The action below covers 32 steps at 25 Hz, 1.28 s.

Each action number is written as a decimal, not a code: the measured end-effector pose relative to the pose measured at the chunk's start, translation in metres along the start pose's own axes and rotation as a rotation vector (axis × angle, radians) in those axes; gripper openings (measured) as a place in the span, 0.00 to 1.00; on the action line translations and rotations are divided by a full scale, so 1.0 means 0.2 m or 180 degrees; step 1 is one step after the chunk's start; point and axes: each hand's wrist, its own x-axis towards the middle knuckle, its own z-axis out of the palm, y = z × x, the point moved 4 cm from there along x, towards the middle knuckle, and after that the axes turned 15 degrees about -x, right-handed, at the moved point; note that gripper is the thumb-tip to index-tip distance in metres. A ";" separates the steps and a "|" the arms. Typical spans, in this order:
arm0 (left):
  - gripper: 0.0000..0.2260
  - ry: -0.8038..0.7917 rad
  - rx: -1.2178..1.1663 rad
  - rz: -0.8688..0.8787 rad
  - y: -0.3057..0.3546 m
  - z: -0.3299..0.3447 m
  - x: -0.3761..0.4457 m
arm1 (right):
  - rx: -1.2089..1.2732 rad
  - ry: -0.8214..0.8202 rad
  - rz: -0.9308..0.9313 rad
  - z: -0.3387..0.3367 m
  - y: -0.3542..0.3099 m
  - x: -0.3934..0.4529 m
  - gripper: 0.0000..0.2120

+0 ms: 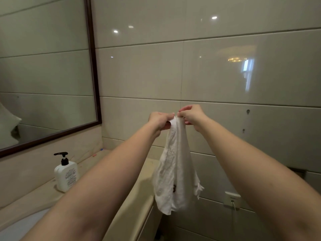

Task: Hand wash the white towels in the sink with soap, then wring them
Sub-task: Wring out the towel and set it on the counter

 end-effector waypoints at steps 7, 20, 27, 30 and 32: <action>0.27 -0.0496 0.0309 0.0214 0.03 -0.03 -0.10 | 0.0725 -0.0565 0.0179 0.00 -0.09 -0.11 0.05; 0.11 -0.0615 -0.0222 -0.0259 -0.07 0.00 -0.09 | -0.0794 -0.0838 -0.0417 -0.03 0.27 -0.11 0.13; 0.13 -0.0569 -0.0531 -0.0227 -0.06 0.01 -0.03 | -0.1033 -0.1373 -0.0231 -0.06 0.57 -0.14 0.15; 0.12 -0.0582 -0.0605 -0.0250 -0.05 -0.01 -0.04 | -0.1111 -0.1522 -0.0159 -0.03 0.66 -0.14 0.10; 0.11 -0.0517 -0.0682 -0.0226 -0.03 -0.04 -0.03 | -0.0665 -0.1666 -0.0060 -0.02 0.68 -0.15 0.05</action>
